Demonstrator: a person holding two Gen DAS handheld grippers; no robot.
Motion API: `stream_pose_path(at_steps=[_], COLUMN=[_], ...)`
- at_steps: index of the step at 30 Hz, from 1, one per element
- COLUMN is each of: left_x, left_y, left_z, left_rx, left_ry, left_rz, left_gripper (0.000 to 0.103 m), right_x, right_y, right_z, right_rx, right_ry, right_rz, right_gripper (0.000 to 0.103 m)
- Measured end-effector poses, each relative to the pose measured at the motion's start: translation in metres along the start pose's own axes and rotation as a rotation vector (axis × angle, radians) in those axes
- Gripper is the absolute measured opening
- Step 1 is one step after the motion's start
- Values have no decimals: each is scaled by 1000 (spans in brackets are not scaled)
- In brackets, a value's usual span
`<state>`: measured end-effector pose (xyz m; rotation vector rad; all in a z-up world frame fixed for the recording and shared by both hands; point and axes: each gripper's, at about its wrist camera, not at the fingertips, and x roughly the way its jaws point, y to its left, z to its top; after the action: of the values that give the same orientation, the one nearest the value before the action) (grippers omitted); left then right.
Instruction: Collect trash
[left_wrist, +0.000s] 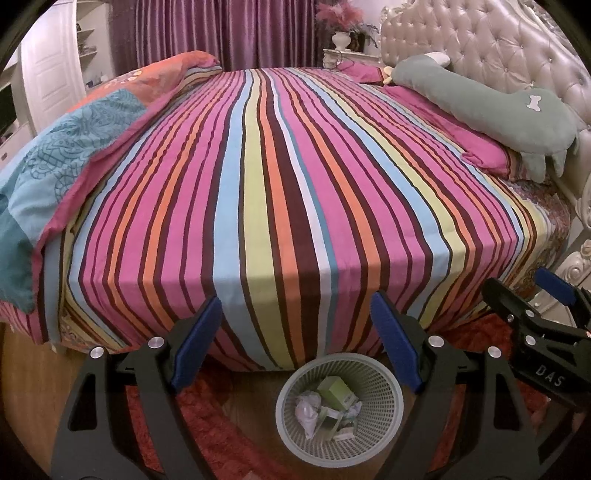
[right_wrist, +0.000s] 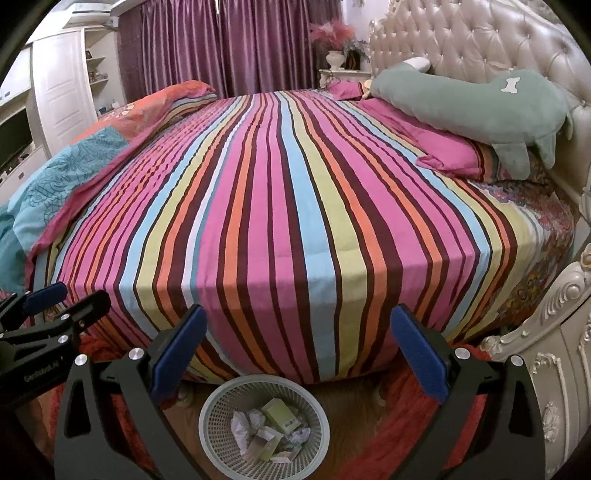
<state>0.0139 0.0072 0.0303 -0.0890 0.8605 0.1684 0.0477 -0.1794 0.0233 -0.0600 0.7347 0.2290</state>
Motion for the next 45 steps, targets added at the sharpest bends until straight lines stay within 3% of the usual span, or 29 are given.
stream_pose_path(at_steps=[32, 34, 35, 36, 45], left_x=[-4, -4, -5, -7, -8], left_y=[2, 2, 1, 1, 4], left_z=[2, 2, 2, 1, 2], left_rx=[-13, -15, -12, -10, -21], left_ry=[-17, -21, -28, -50, -43], left_rz=[-28, 11, 40, 78, 21], left_gripper=[81, 82, 91, 92, 92], right_x=[-1, -1, 0, 0, 2], right_y=[0, 0, -1, -1, -2], right_z=[1, 1, 1, 0, -1], right_rx=[-2, 0, -1, -1, 13], right_ry=[-1, 0, 0, 2, 13], right_rz=[1, 1, 0, 0, 4], right_gripper=[95, 95, 95, 95, 95])
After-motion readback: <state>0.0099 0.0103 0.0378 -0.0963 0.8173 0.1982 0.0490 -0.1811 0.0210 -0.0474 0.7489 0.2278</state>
